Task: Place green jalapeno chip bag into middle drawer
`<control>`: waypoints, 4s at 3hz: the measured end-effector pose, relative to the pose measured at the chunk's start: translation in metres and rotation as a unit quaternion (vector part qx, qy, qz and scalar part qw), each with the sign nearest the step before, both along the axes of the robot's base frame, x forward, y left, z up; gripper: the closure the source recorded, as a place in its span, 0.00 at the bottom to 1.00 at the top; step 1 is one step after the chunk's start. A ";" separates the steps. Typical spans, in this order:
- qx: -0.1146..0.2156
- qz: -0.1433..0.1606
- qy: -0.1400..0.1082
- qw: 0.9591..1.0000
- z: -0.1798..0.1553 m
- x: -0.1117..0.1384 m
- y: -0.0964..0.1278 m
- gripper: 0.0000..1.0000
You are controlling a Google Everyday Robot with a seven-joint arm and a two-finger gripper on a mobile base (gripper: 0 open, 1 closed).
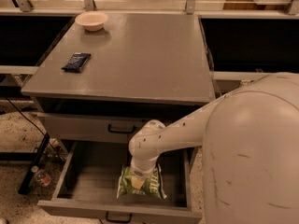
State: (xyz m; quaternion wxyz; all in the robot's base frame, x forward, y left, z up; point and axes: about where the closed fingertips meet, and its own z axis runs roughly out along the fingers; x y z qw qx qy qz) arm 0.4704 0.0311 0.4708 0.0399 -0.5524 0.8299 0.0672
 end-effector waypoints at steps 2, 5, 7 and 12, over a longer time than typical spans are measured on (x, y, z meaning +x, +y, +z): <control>0.011 -0.022 0.000 1.000 -0.016 -0.003 -0.006 1.00; 0.024 -0.034 0.024 0.999 -0.045 0.002 -0.007 1.00; 0.024 -0.049 0.053 0.997 -0.078 0.004 -0.009 0.98; 0.024 -0.049 0.053 0.997 -0.078 0.003 -0.009 0.00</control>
Offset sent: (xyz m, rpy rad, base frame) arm -0.0063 -0.0184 -0.0378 0.0455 0.0010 -0.1037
